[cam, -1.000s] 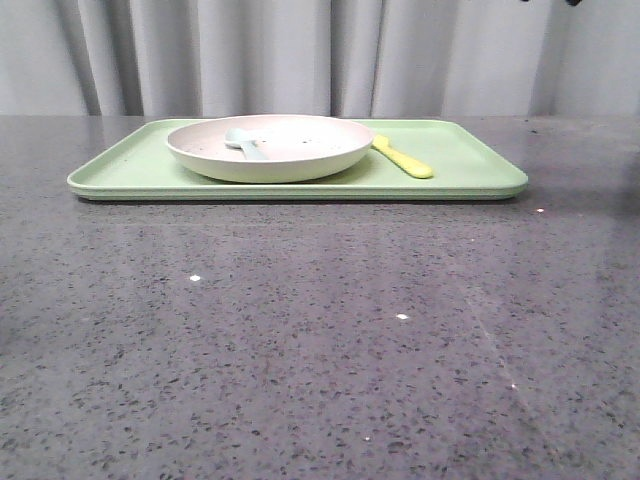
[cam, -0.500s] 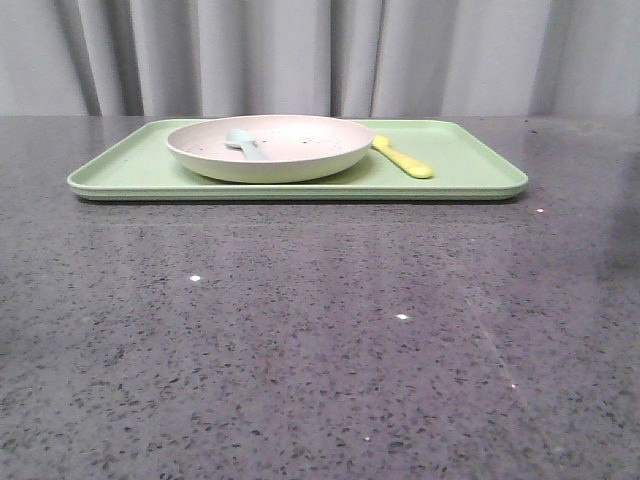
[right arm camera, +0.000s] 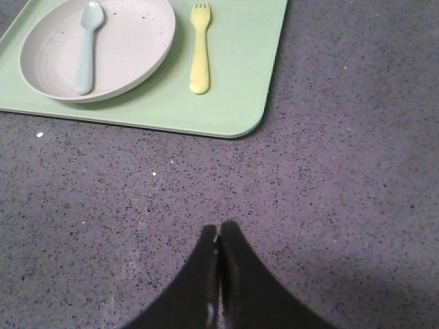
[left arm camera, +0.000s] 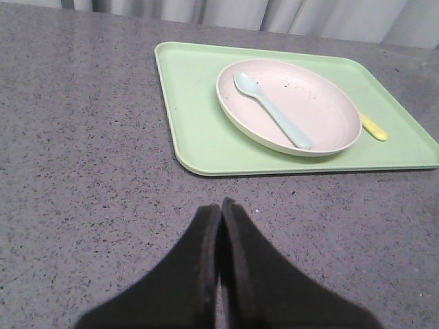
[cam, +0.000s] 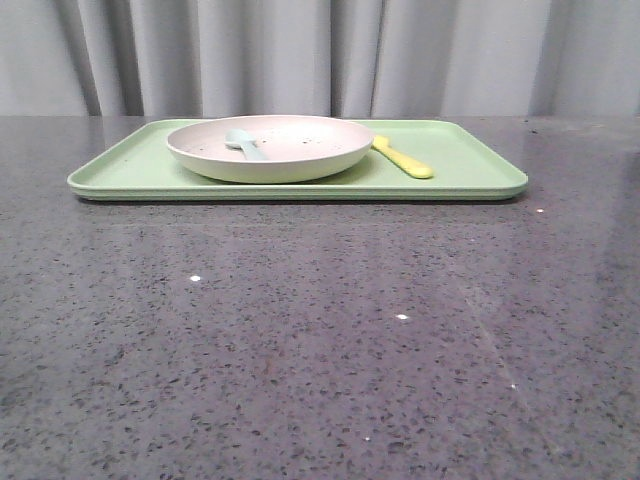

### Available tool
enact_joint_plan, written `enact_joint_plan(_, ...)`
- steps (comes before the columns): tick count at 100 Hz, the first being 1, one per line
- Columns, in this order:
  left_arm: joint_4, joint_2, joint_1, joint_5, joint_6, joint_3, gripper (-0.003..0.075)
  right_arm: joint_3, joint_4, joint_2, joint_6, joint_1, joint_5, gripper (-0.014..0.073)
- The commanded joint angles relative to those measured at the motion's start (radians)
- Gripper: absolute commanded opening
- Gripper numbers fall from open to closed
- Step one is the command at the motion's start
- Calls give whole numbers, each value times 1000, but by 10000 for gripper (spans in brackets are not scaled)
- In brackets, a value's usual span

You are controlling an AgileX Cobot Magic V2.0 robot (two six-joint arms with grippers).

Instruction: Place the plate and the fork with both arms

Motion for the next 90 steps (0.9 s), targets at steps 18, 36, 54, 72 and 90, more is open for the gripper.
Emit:
enact_joint_plan(18, -6, -90, 1, -102, -2, 50, -20, 46, -4, -126, -1, -5, -85, -68)
enact_joint_plan(36, -6, -172, 1, -109, -2, 87, -20, 118, -5, -214, -1, -5, -146, -68)
enact_joint_plan(54, -4, -234, 1, -107, -2, 115, -20, 199, -5, -310, -1, -5, -219, -68)
enact_joint_plan(72, 0, -261, 1, -107, -2, 123, -20, 256, -5, -380, -1, -5, -236, -68)
enact_joint_plan(90, 0, -262, 1, -109, -2, 123, -20, 259, -5, -383, -1, -5, -230, -68)
